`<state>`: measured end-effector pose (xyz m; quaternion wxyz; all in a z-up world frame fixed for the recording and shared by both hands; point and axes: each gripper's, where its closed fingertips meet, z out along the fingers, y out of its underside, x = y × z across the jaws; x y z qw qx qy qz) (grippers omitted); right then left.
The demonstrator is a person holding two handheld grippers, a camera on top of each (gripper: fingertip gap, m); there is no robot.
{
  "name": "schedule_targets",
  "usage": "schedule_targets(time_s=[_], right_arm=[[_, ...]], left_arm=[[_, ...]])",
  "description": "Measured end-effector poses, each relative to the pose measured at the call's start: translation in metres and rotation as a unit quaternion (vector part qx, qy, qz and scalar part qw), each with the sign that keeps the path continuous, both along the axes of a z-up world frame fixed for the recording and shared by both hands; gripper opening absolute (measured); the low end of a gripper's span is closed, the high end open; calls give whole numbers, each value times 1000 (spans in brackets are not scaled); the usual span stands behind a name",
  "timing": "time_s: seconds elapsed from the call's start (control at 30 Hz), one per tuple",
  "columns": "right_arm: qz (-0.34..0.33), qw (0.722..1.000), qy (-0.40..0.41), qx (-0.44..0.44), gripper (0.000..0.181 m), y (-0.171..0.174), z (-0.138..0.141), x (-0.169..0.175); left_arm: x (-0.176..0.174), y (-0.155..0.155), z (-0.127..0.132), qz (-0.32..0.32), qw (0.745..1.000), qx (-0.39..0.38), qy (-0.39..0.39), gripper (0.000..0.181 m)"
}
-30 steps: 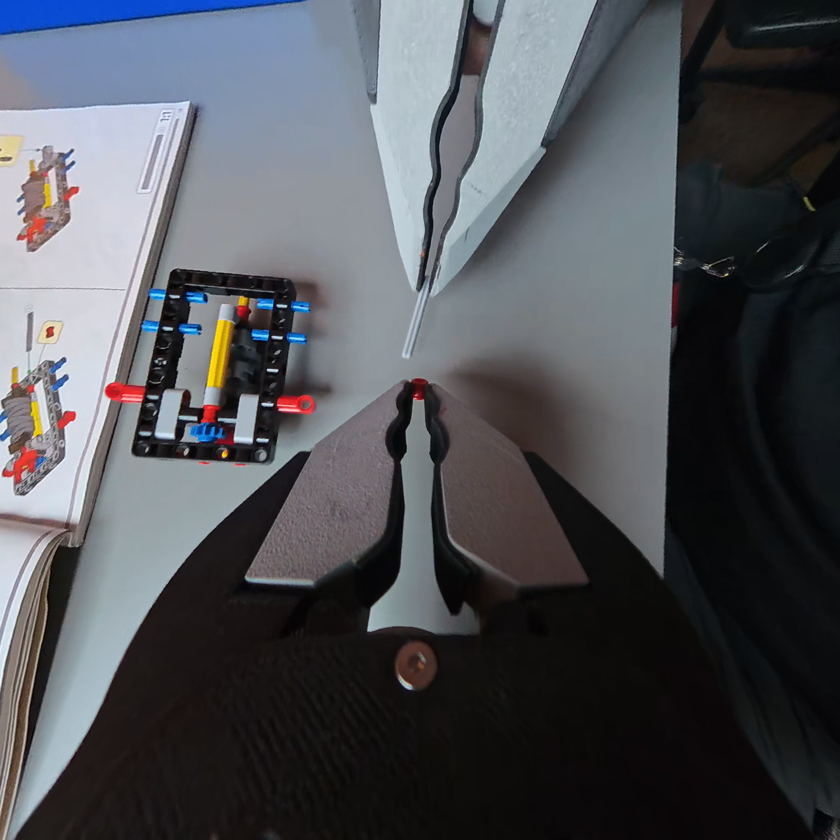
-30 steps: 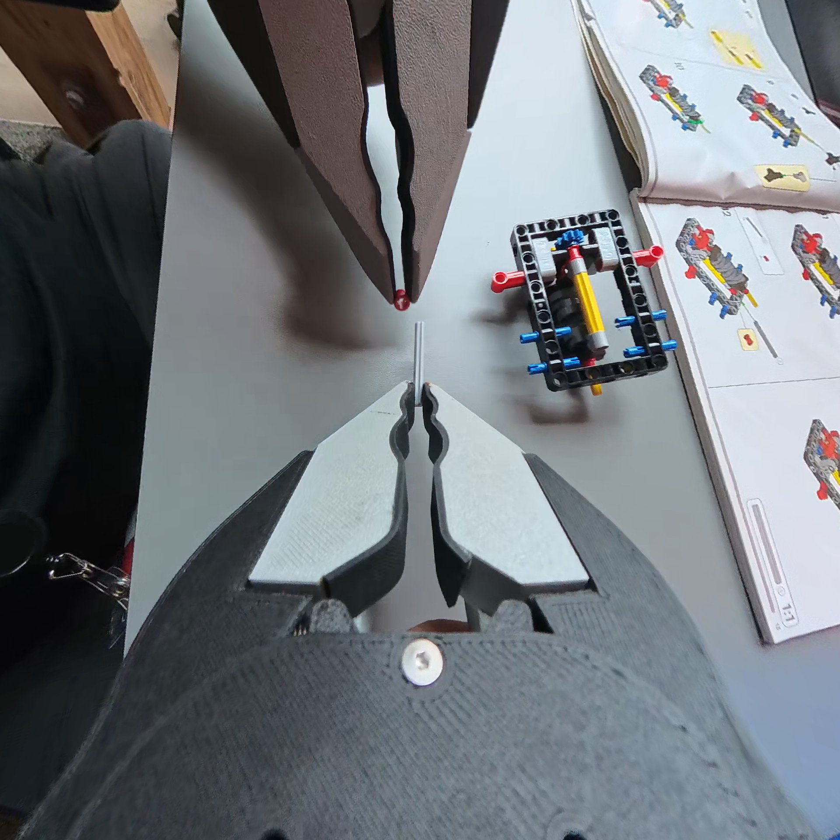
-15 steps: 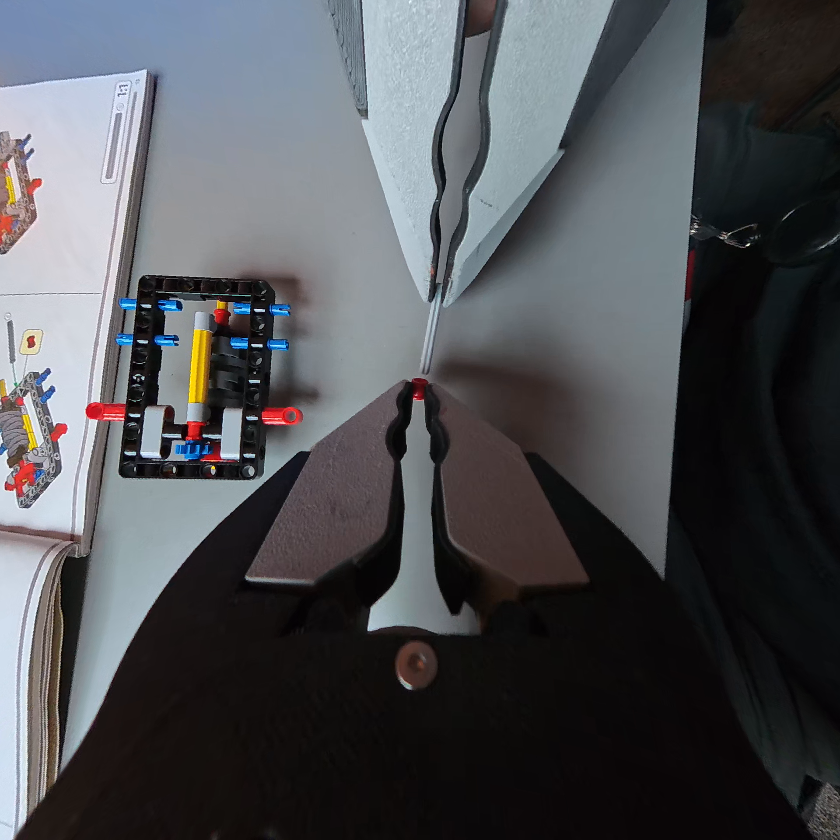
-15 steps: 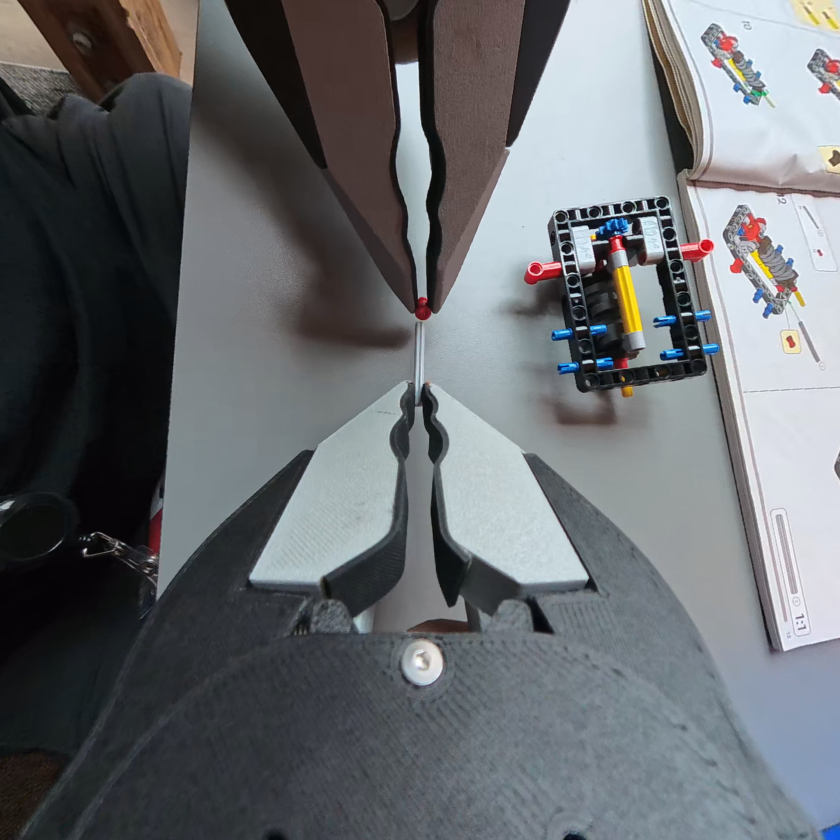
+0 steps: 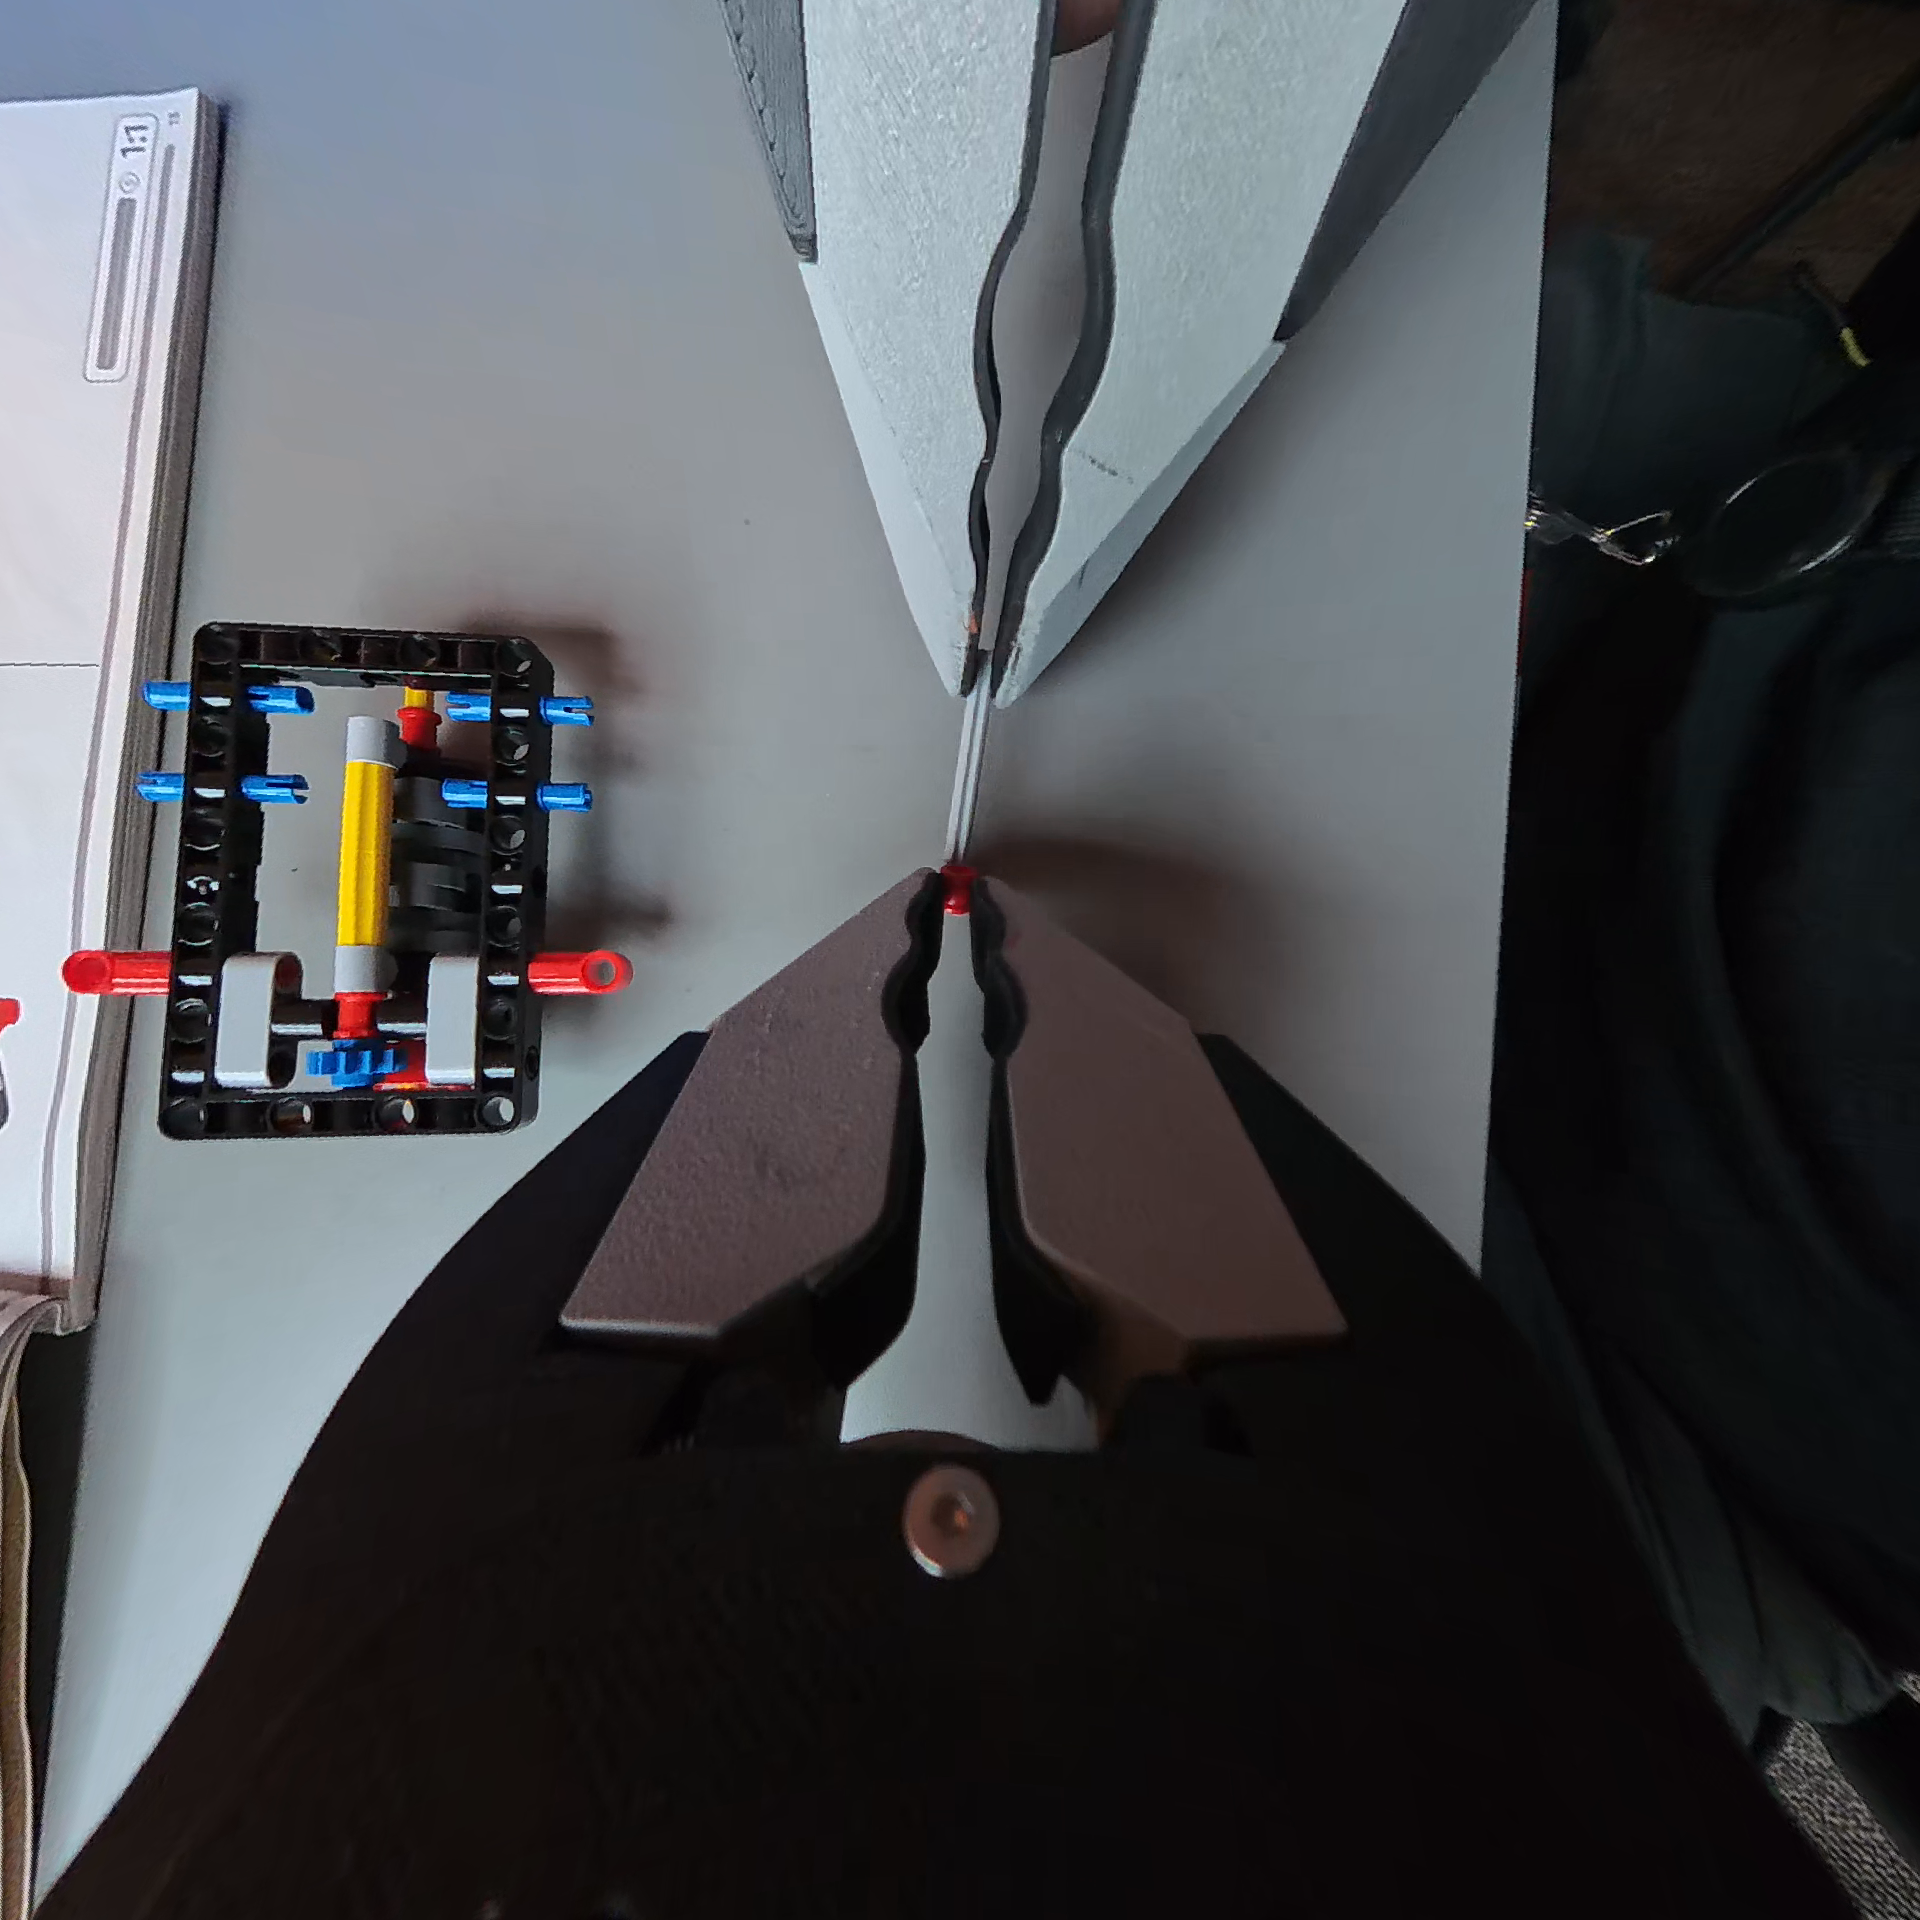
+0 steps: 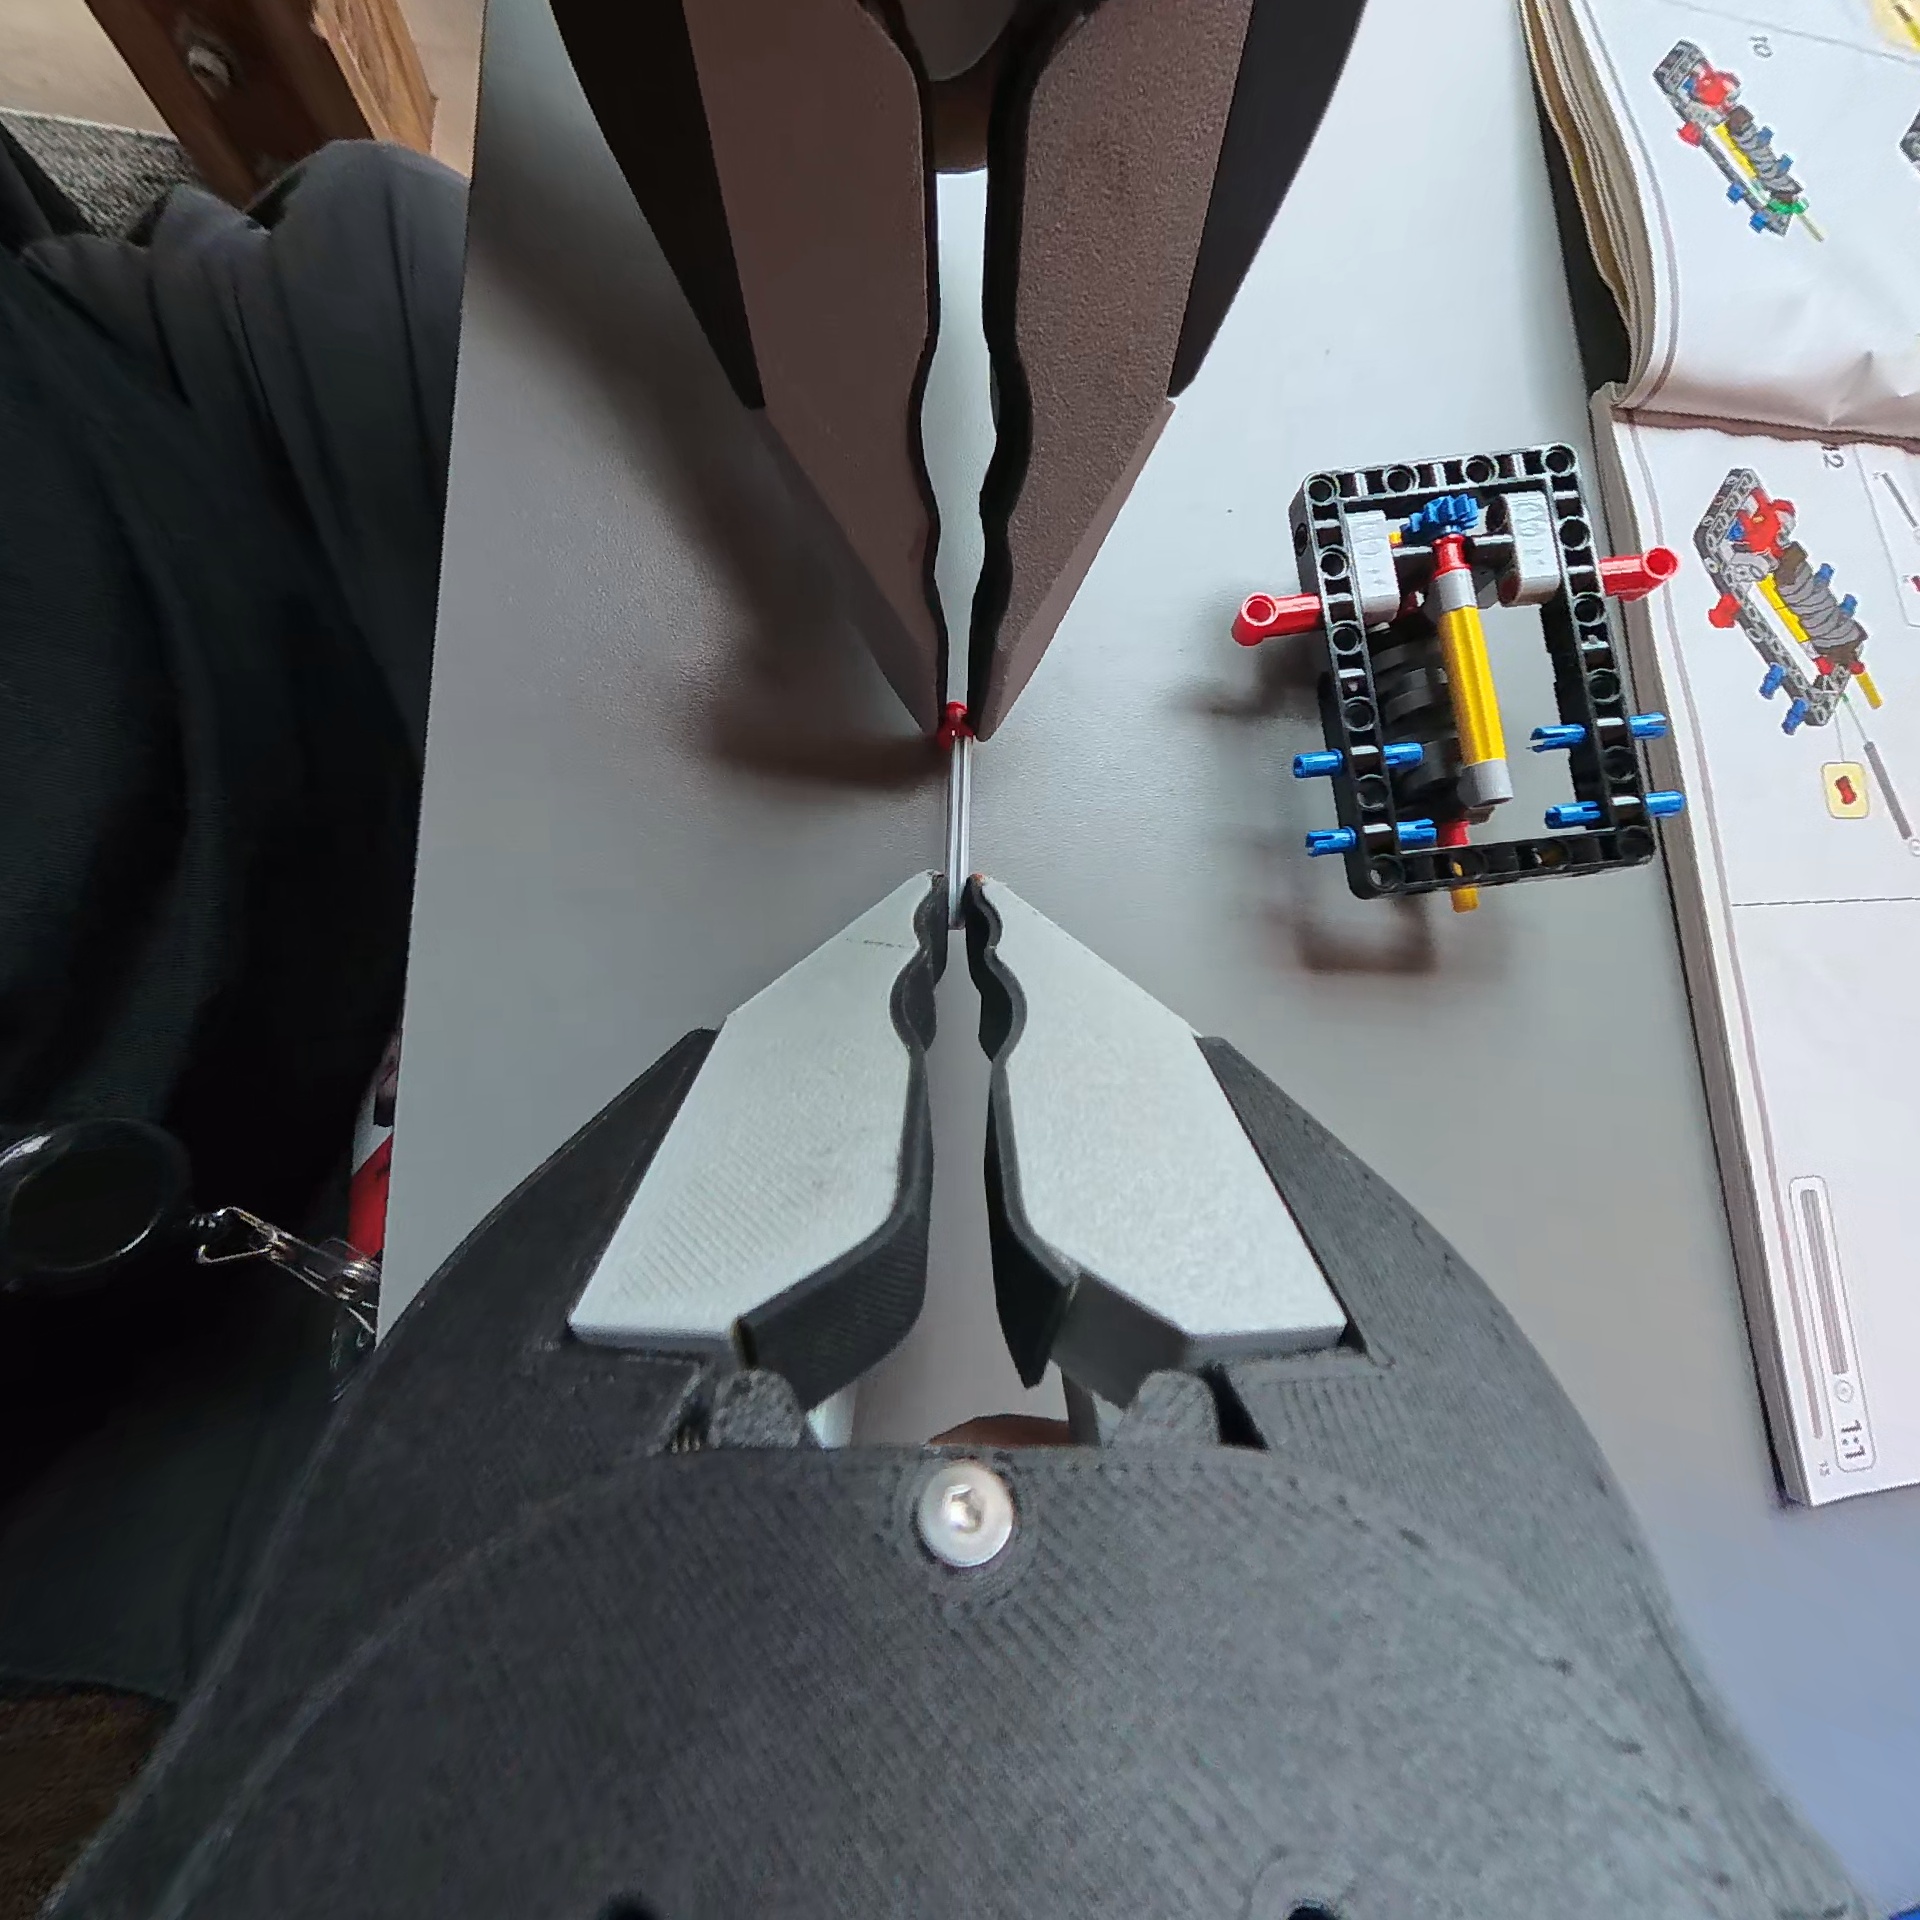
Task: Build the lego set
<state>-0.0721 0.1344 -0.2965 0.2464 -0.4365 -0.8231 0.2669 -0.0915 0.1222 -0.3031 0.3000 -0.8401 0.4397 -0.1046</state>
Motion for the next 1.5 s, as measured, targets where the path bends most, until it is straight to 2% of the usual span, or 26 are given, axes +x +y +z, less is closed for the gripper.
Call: schedule_targets(time_s=[0.43, 0.83, 1.23, 1.5], right_arm=[[24, 994, 4, 107, 0, 2, -4, 1], [33, 976, 20, 216, 0, 2, -6, 2], [35, 979, 29, 199, 0, 1, -9, 3], [42, 971, 48, 230, 0, 3, -8, 2]], left_arm=[[1, 0, 0, 6, 1000, -29, 0, 3], [2, 1, -1, 24, 997, -75, 5, 2], [6, 1, -2, 18, 994, -104, 26, 2], [7, 3, -1, 30, 994, -101, 11, 2]])
